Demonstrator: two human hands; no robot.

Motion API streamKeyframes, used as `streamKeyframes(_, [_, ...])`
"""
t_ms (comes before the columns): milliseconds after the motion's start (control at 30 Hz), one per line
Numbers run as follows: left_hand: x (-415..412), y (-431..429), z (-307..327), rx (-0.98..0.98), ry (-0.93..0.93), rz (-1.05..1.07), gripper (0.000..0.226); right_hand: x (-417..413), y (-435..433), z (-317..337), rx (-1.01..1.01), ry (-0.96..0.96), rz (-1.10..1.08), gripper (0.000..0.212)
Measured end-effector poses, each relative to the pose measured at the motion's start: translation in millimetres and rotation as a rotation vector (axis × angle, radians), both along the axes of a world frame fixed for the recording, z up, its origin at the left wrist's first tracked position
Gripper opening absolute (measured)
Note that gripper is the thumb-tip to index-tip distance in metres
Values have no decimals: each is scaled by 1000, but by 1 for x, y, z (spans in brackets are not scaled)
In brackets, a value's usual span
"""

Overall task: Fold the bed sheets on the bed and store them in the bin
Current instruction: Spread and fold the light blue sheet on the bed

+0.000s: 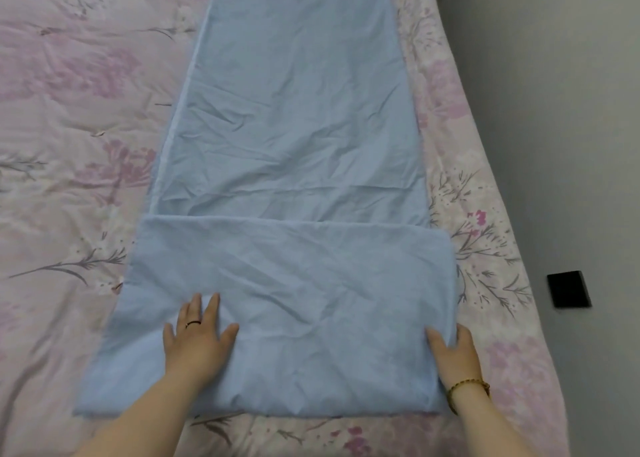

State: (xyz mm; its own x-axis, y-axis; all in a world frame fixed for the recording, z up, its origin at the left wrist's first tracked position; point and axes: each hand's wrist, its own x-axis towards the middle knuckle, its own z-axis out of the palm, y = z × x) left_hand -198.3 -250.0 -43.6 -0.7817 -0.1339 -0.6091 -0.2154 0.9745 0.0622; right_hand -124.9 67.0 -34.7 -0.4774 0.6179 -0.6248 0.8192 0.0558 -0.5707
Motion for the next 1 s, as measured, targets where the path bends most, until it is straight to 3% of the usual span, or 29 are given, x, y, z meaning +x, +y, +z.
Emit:
streamKeyframes(267, [39, -8, 1, -41, 44, 42, 61, 38, 10, -1, 76, -89, 63, 16])
streamKeyframes(433, [63, -10, 5, -28, 48, 248, 60, 55, 4, -1, 123, -40, -110, 31])
streamKeyframes(567, [79, 3, 5, 10, 99, 338, 60, 67, -6, -3, 281, 34, -55, 56])
streamKeyframes(800, [110, 28, -2, 26, 124, 305, 58, 87, -11, -12, 336, -45, 47, 16])
streamKeyframes(900, [109, 27, -2, 49, 97, 310, 57, 87, 0, -9, 354, -41, 135, 19])
streamKeyframes(1000, [105, 21, -1, 88, 59, 300, 59, 87, 18, 0, 413, 37, 1, 21])
